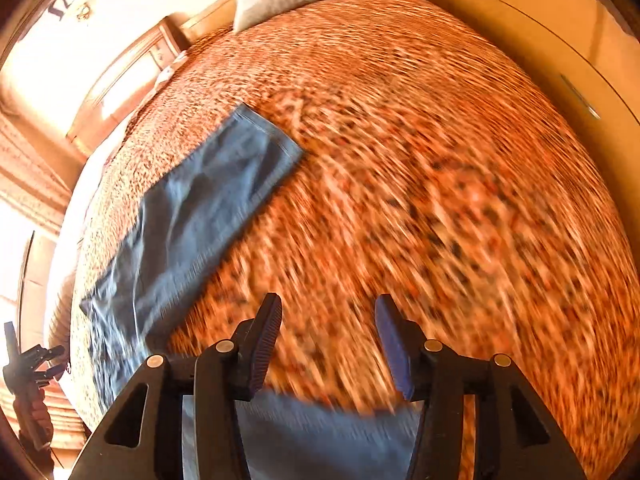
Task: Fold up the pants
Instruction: 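Lower the left tool to the jeans waistband while the right tool reaches the leg hem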
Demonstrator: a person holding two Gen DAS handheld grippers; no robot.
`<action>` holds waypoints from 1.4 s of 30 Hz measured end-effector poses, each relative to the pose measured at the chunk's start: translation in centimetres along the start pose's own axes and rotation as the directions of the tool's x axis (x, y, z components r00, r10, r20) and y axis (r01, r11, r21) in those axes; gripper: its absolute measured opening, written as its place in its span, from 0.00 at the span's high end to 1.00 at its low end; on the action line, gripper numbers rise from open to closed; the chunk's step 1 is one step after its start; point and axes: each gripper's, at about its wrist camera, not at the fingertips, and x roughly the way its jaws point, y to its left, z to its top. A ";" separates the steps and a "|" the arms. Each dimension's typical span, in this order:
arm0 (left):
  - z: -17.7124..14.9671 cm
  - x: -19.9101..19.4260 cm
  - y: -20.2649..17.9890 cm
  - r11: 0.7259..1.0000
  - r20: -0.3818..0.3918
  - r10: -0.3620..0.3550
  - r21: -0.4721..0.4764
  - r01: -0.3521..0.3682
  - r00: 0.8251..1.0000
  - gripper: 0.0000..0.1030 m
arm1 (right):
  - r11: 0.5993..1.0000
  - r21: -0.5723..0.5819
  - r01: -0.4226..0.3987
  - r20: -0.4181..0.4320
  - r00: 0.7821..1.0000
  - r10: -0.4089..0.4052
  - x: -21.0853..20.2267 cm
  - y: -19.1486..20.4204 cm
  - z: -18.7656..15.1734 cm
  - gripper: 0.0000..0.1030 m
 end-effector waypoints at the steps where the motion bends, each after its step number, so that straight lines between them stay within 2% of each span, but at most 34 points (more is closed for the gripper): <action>1: 0.6 0.9 0.5 1.000 -0.016 -0.007 -0.011 0.007 1.000 0.29 | 1.000 0.011 -0.019 -0.014 1.000 0.019 1.6 0.7 1.7 0.50; 3: 2.2 2.6 0.1 1.000 -0.045 -0.011 -0.018 0.010 0.999 0.30 | 0.999 0.039 -0.015 -0.037 0.999 0.017 5.0 2.0 4.7 0.50; 8: 4.4 6.2 -0.9 0.999 -0.037 0.045 0.000 -0.045 0.998 0.31 | 0.990 0.142 0.007 -0.050 0.999 0.000 11.4 2.4 9.2 0.50; 10: 4.8 7.3 -1.7 0.997 -0.024 0.081 0.023 -0.080 0.996 0.38 | 0.987 0.162 0.009 -0.074 0.997 0.004 13.5 2.3 9.6 0.53; 11: 4.7 7.3 -2.2 0.992 -0.023 0.118 0.052 -0.117 0.993 0.60 | 0.990 0.137 0.034 -0.098 0.995 -0.021 14.4 2.8 9.9 0.71; 12: 4.6 7.8 -3.0 0.978 -0.024 0.188 0.102 -0.184 0.982 0.87 | 0.994 0.095 0.051 -0.112 0.993 -0.040 15.0 3.3 10.0 0.90; 13: 4.4 8.3 -3.6 0.960 -0.021 0.246 0.144 -0.241 0.969 0.91 | 0.997 0.071 0.040 -0.096 0.995 -0.034 14.9 3.5 10.0 0.94; 15: 4.0 9.3 -3.8 0.937 -0.002 0.310 0.170 -0.305 0.951 0.92 | 0.999 0.034 0.020 0.002 1.000 -0.020 12.7 3.5 9.9 0.94; 16: 3.9 10.0 -3.5 0.935 -0.012 0.320 0.168 -0.313 0.947 0.92 | 0.998 0.060 0.034 0.018 0.999 -0.035 12.2 2.2 9.6 0.94; 18: 3.7 10.3 -3.3 0.939 0.000 0.309 0.162 -0.305 0.951 0.92 | 0.991 0.112 0.079 -0.078 0.994 -0.071 13.4 -0.3 8.4 0.94; 19: 3.7 10.2 -3.4 0.937 -0.001 0.310 0.172 -0.305 0.951 0.92 | 0.992 0.109 0.066 -0.076 0.995 -0.058 13.3 -0.7 7.9 0.95; 20: 3.8 10.2 -3.4 0.936 -0.010 0.303 0.191 -0.296 0.953 0.92 | 0.993 0.106 0.056 -0.070 0.996 -0.048 13.0 -0.6 8.0 0.89; 22: 4.2 9.1 -2.6 0.961 -0.060 0.224 0.182 -0.210 0.973 0.92 | 0.991 0.124 0.043 -0.080 0.996 -0.034 12.2 -0.5 8.6 0.75; 23: 4.6 7.9 -1.7 0.976 -0.052 0.170 0.145 -0.161 0.984 0.92 | 0.990 0.134 0.035 -0.051 0.998 -0.028 11.1 -0.7 9.1 0.67; 25: 6.3 5.2 0.3 0.993 0.022 0.081 0.086 -0.083 0.996 0.89 | 0.989 0.147 0.004 0.036 0.999 -0.009 9.2 -1.0 10.8 0.58; 26: 7.5 4.2 1.3 0.997 0.044 0.046 0.059 -0.049 0.998 0.77 | 0.990 0.141 0.003 0.061 0.998 -0.011 8.7 -0.8 11.8 0.52; 27: 8.7 3.9 1.9 0.999 0.038 0.016 0.038 -0.017 0.999 0.56 | 0.993 0.117 0.008 0.067 0.998 -0.016 8.7 -0.3 13.0 0.51; 29: 10.2 4.2 2.6 1.000 0.001 -0.028 0.000 0.028 1.000 0.39 | 0.998 0.054 0.021 0.040 0.999 -0.024 10.0 1.4 15.1 0.51; 32: 11.5 6.6 2.7 0.995 -0.110 -0.102 -0.036 0.098 0.989 0.37 | 0.998 -0.041 0.053 -0.025 0.998 -0.054 13.0 4.5 16.8 0.49; 33: 11.4 7.5 2.3 0.992 -0.162 -0.127 -0.046 0.121 0.979 0.38 | 0.997 -0.057 0.053 -0.034 0.998 -0.055 13.8 5.5 17.1 0.49; 35: 12.0 9.1 1.4 0.990 -0.217 -0.136 -0.055 0.127 0.967 0.38 | 0.996 -0.084 0.029 -0.063 0.997 -0.034 15.6 7.1 18.0 0.49; 37: 12.5 10.2 1.0 0.987 -0.242 -0.155 -0.073 0.142 0.958 0.38 | 0.992 -0.117 0.042 -0.092 0.994 -0.053 17.4 8.3 19.0 0.44; 39: 13.3 11.0 1.1 0.985 -0.254 -0.163 -0.095 0.143 0.953 0.37 | 0.985 -0.162 0.065 -0.093 0.992 -0.081 18.7 9.6 19.5 0.43; 42: 13.8 12.0 1.1 0.982 -0.280 -0.177 -0.108 0.152 0.944 0.37 | 0.977 -0.201 0.071 -0.136 0.986 -0.100 21.5 11.1 20.0 0.39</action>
